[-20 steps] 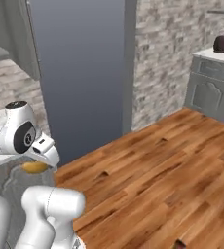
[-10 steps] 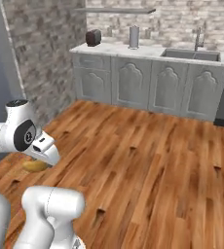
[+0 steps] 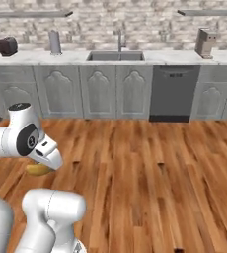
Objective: Move the hot dog bun to the plate on the dining table and place the condiment next to that plate. Then navigate to the fridge and take the sausage and place it on the plate as well.
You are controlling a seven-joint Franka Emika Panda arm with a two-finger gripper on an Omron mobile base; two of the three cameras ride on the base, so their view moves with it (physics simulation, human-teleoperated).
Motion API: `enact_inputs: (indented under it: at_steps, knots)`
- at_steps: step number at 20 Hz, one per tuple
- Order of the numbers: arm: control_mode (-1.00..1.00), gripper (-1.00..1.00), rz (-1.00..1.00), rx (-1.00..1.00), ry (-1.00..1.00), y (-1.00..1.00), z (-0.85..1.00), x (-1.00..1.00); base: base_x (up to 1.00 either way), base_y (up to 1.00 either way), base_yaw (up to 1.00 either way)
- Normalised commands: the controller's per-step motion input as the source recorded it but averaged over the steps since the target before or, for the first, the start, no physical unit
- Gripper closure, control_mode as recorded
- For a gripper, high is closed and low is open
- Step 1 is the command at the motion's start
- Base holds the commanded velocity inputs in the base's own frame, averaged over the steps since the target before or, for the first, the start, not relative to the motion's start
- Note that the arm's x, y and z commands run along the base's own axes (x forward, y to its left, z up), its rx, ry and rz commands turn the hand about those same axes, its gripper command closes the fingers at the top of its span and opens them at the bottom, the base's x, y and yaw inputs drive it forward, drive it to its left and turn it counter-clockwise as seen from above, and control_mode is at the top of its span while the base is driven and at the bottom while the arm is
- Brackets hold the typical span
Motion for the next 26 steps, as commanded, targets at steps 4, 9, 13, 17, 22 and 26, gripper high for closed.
enact_inputs:
  at_steps: [4, 9, 13, 17, 22, 26]
  knots:
    - [1.0, 1.0, 0.0, 0.0, 0.0, 0.0, 0.0, 0.0, 1.0, -0.07, -0.49]
    - [1.0, 1.0, 0.0, 0.0, 0.0, 0.0, 0.0, 0.0, 1.0, -0.05, -0.59]
    - [1.0, 1.0, 0.0, 0.0, 0.0, 0.0, 0.0, 0.0, 0.99, 0.0, -0.62]
    - [1.0, 1.0, 0.0, 0.0, 0.0, 0.0, 0.0, 0.0, 1.0, 0.0, -0.61]
    - [1.0, 1.0, 0.0, 0.0, 0.0, 0.0, 0.0, 0.0, 1.0, 0.0, -0.6]
    - [1.0, 1.0, 0.0, 0.0, 0.0, 0.0, 0.0, 0.0, 1.0, 0.0, -0.59]
